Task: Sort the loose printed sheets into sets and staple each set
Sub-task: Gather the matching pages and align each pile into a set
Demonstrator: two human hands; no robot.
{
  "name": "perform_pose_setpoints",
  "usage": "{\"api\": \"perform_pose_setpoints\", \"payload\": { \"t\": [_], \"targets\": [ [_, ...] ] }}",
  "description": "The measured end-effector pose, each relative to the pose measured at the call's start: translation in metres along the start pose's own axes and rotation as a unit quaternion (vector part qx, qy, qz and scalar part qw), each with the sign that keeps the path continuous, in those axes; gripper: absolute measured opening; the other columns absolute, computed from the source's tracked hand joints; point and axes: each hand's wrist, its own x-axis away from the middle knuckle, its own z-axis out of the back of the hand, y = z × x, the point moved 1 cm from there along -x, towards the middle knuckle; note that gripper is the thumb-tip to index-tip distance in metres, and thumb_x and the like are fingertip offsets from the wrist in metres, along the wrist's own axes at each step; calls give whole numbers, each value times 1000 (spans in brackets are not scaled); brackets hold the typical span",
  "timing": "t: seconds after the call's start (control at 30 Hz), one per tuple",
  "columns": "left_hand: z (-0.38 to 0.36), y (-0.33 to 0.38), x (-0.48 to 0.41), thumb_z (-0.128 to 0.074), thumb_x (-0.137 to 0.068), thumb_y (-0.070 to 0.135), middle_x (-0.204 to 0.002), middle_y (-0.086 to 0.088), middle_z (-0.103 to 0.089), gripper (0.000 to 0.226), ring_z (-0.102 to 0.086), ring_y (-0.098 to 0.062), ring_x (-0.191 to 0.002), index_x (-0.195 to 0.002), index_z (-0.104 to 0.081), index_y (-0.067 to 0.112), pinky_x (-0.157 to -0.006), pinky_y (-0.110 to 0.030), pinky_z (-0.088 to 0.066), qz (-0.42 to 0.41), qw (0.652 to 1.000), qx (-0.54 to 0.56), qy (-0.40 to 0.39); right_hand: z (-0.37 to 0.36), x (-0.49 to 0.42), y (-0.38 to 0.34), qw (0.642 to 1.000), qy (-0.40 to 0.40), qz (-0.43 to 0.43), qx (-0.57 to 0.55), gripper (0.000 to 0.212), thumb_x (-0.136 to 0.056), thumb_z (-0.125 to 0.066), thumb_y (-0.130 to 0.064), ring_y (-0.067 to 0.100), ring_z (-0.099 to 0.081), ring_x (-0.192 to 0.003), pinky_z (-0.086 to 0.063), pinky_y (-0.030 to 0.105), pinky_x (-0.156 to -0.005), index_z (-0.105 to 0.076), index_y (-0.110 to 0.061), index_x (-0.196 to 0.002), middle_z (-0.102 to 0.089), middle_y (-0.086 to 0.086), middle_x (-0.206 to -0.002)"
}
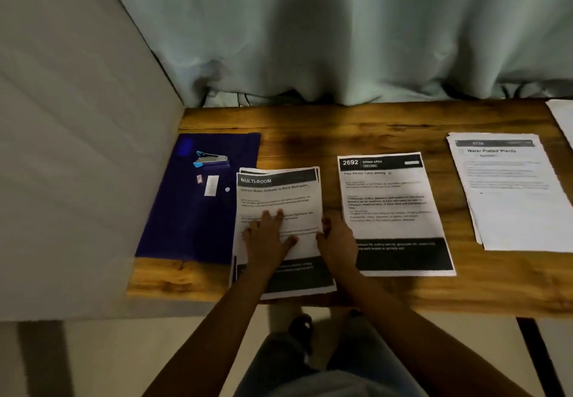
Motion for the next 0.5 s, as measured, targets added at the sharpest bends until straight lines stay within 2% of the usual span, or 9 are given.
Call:
{"api": "perform_pose_setpoints", "payload": {
  "t": [0.1, 0.2, 0.33, 0.4, 0.5],
  "targets": [
    [10, -20, -11, -42, -87, 63, -155, -9, -13, 78, -4, -31, -143, -151, -12, 28, -116, -48, 4, -82, 995, -63, 10, -5, 0, 2, 999, 25, 0, 26, 19, -90, -60, -21, 19, -62, -94, -51, 31, -80, -53, -19, -108, -63, 2, -101],
    [9, -42, -17, -20, -71, 81, -159, -8, 7, 96, 16, -34, -143, -151, -3, 31, -111, -48, 20, -119, 990, -72, 4, -10, 0, 2, 999, 42, -7, 21, 18, -91, -58, -23, 20, -62, -93, -53, 33, -82, -54, -18, -107, -63, 3, -99],
    [2, -56, -21, 2, -54, 96, -157, -7, 20, 114, 28, -33, -139, -149, 8, 33, -109, -49, 22, -130, 991, -30, -10, -18, 0, 1, 998, 23, 18, -49, 22, -90, -58, -18, 19, -60, -103, -53, 34, -88, -53, -19, -112, -61, 3, -110],
    [0, -57, -22, -2, -56, 95, -156, -7, 21, 113, 31, -31, -137, -149, 9, 33, -110, -48, 22, -129, 991, -30, -14, -18, -2, 1, 996, -5, 22, -82, 33, -89, -60, -16, 19, -56, -111, -48, 27, -90, -52, -20, -121, -57, 3, -119],
    [0, -58, -23, -12, -63, 87, -157, -6, 21, 104, 30, -31, -138, -150, 7, 33, -109, -48, 23, -124, 992, -22, -21, -17, -4, -2, 997, -10, 34, -72, 44, -91, -57, -13, 19, -52, -118, -40, 19, -87, -47, -18, -134, -52, 5, -128]
  ]
}}
